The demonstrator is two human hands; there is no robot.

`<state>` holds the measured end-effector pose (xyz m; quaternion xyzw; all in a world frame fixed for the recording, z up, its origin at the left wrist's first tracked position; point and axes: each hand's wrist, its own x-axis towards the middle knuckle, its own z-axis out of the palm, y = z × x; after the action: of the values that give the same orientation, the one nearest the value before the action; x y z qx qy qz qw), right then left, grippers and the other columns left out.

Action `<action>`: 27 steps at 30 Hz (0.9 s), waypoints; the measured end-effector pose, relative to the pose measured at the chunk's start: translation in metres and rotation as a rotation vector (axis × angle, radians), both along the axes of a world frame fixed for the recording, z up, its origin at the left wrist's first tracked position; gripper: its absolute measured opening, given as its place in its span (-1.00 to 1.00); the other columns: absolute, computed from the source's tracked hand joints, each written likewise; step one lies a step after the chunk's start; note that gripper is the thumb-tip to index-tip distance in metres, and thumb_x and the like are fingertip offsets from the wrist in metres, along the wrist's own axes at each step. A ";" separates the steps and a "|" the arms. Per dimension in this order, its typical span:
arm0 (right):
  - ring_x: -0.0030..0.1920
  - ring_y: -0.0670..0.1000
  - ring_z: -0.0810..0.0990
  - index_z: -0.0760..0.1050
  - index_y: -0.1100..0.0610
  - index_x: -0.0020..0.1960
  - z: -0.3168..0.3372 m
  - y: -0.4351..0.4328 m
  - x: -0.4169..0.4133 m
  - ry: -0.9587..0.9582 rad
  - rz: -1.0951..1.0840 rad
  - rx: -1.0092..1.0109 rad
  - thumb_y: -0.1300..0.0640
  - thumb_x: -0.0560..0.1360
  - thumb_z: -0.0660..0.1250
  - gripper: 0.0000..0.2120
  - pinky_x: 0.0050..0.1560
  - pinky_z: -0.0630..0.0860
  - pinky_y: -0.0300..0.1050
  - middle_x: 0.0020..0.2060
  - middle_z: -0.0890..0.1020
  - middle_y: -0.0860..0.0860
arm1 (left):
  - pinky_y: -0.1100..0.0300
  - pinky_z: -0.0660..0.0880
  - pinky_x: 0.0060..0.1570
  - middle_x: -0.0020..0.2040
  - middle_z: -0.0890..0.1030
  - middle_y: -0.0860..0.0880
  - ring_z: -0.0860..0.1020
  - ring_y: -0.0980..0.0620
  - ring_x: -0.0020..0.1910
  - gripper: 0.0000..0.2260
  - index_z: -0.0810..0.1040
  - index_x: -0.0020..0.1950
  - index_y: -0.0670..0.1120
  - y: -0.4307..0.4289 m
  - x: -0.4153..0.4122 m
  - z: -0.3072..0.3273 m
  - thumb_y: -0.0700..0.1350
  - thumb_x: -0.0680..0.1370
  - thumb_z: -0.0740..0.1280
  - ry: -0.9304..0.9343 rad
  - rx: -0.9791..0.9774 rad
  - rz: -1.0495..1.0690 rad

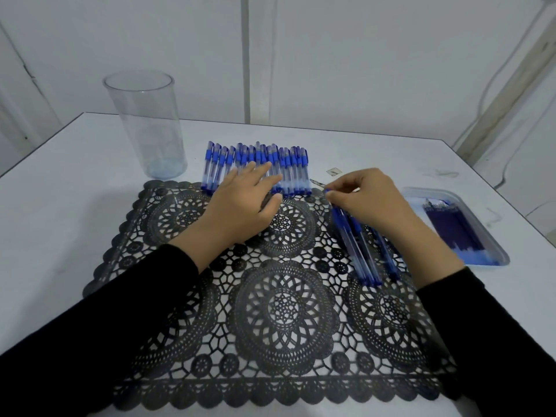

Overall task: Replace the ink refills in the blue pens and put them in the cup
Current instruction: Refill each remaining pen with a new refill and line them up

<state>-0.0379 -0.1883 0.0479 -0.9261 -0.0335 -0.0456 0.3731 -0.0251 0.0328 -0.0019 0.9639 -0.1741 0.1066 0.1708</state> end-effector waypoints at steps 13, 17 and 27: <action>-0.11 -0.10 0.43 0.65 0.10 0.12 -0.023 0.005 0.004 -0.087 0.078 -0.243 0.12 0.57 0.34 -0.82 -0.12 0.25 -0.28 -0.09 0.57 -0.03 | -0.06 -0.10 0.57 0.63 0.04 0.00 -0.05 -0.02 0.61 -0.51 0.14 0.61 0.06 -0.004 0.005 -0.005 0.11 0.67 0.07 0.119 0.084 0.043; -0.05 -0.03 0.46 0.65 0.09 0.14 -0.027 0.003 0.007 -0.100 0.077 -0.249 0.10 0.57 0.35 -0.80 -0.08 0.26 -0.24 -0.01 0.58 0.05 | -0.07 -0.11 0.57 0.63 0.04 0.00 -0.03 -0.03 0.61 -0.50 0.12 0.61 0.06 -0.003 0.005 -0.005 0.12 0.68 0.06 0.122 0.100 0.042; -0.14 -0.12 0.55 0.63 0.13 0.17 -0.016 0.014 0.044 -0.154 0.005 -0.079 0.12 0.54 0.36 -0.78 -0.06 0.38 -0.36 -0.05 0.68 0.03 | -0.12 -0.09 0.56 0.62 0.10 0.00 0.02 -0.03 0.60 -0.52 0.16 0.60 0.09 -0.010 0.025 0.004 0.13 0.68 0.05 0.071 0.068 0.061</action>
<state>0.0057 -0.1745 0.0323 -0.9337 -0.0663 -0.1143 0.3329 0.0004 0.0225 0.0018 0.9772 -0.1421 0.0715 0.1405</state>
